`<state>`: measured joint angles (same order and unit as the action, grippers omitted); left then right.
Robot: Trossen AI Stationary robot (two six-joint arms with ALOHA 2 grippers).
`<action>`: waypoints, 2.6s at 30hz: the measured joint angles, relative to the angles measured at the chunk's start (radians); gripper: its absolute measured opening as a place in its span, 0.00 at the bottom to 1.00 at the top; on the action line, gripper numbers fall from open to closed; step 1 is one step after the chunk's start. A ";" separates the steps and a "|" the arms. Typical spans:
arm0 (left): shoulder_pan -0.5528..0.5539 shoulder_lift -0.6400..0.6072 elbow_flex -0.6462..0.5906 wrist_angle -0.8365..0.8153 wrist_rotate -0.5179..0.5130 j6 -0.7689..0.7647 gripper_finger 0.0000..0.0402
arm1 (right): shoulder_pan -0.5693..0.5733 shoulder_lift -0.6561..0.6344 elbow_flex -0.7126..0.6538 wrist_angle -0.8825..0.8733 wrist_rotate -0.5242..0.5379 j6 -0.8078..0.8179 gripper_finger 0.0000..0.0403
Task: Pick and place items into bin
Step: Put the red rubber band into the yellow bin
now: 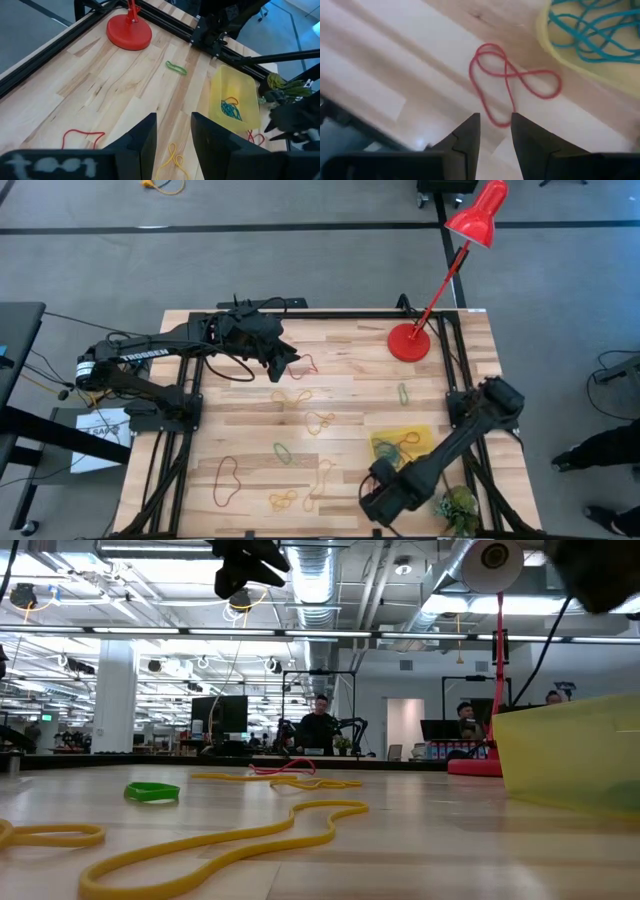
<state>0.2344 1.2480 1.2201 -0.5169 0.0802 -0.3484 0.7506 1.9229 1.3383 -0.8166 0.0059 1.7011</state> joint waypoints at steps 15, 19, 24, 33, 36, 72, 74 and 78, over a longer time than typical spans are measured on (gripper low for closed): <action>0.000 0.000 0.000 0.000 -0.010 -0.020 0.27 | -0.071 0.092 0.000 -0.076 0.003 -0.008 0.25; 0.000 0.000 0.000 0.001 -0.011 -0.023 0.27 | -0.072 0.093 -0.001 -0.058 0.004 -0.008 0.24; 0.000 0.000 0.000 0.001 -0.013 -0.029 0.27 | -0.072 0.093 -0.001 -0.054 0.007 -0.008 0.17; 0.000 0.000 0.000 0.001 -0.013 -0.032 0.27 | -0.072 0.091 -0.001 -0.026 0.002 -0.008 0.02; 0.000 0.000 0.000 0.001 -0.013 -0.034 0.27 | -0.074 0.083 0.018 -0.003 -0.033 -0.011 0.01; 0.000 0.000 0.000 0.015 -0.009 -0.054 0.27 | -0.193 -0.299 -0.134 -0.566 0.007 0.211 0.00; 0.000 0.000 0.000 0.015 -0.010 -0.053 0.27 | -0.197 -0.297 -0.185 -0.489 -0.008 0.213 0.00; 0.000 0.000 0.000 0.015 -0.011 -0.052 0.27 | -0.206 -0.287 -0.281 -0.336 -0.008 0.239 0.00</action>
<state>0.2344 1.2480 1.2198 -0.5022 0.0696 -0.4004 0.5443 1.6357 1.0569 -1.1528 -0.0021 1.9404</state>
